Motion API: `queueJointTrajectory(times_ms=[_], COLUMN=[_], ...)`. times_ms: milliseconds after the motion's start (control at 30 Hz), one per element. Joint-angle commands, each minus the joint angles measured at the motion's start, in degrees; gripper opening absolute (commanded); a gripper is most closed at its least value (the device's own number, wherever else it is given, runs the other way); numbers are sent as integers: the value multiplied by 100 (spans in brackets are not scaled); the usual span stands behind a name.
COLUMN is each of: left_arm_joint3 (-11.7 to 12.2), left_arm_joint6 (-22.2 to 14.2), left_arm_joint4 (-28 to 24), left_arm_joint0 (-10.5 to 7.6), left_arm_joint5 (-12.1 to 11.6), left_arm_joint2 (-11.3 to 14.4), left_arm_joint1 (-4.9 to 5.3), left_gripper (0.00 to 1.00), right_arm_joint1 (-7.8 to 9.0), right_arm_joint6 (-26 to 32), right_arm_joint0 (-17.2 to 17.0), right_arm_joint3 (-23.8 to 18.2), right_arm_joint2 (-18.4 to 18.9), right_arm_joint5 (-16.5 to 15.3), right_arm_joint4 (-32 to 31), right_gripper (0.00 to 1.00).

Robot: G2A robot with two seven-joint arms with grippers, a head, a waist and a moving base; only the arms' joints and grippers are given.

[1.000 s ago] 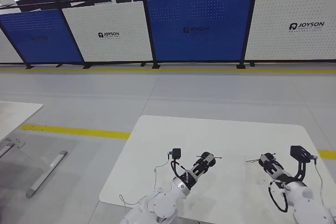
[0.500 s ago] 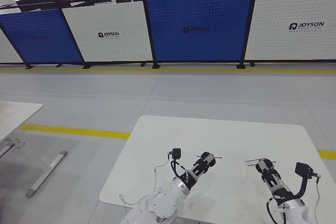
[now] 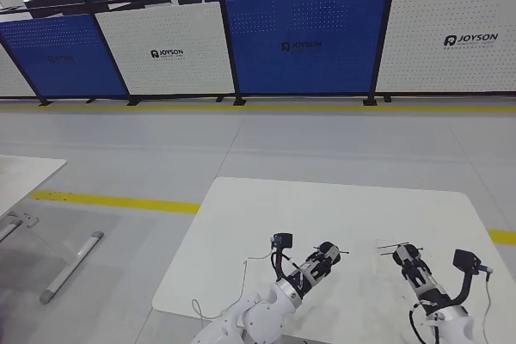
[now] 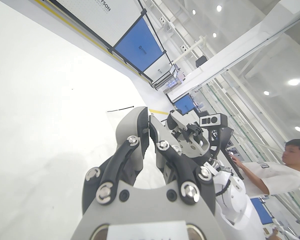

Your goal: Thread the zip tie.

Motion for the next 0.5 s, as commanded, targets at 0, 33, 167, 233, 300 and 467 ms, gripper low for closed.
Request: queueJointTrajectory(times_ms=[0, 33, 167, 233, 300, 467], left_arm_joint3=[1, 1, 1, 1, 1, 1], left_arm_joint6=[-1, -1, -1, -1, -1, -1], left_arm_joint4=[2, 2, 2, 2, 2, 2], left_arm_joint0=[0, 0, 0, 0, 0, 0], left_arm_joint5=[0, 0, 0, 0, 0, 0], left_arm_joint2=[0, 0, 0, 0, 0, 0], left_arm_joint1=[0, 0, 0, 0, 0, 0], left_gripper=[0, 0, 0, 0, 0, 0], right_arm_joint1=[-3, -5, -18, -28, -45, -80], right_arm_joint6=[-11, -65, -61, -44, -18, 184], right_arm_joint0=[-4, -15, -121, -125, -74, 173], right_arm_joint3=[-15, -46, -91, -85, -41, 194], right_arm_joint2=[5, 14, -25, -87, -196, -413], right_arm_joint5=[-19, -70, -502, -710, -853, -876], right_arm_joint4=[10, -32, 90, 107, 103, 186], right_gripper=[0, 0, 0, 0, 0, 0])
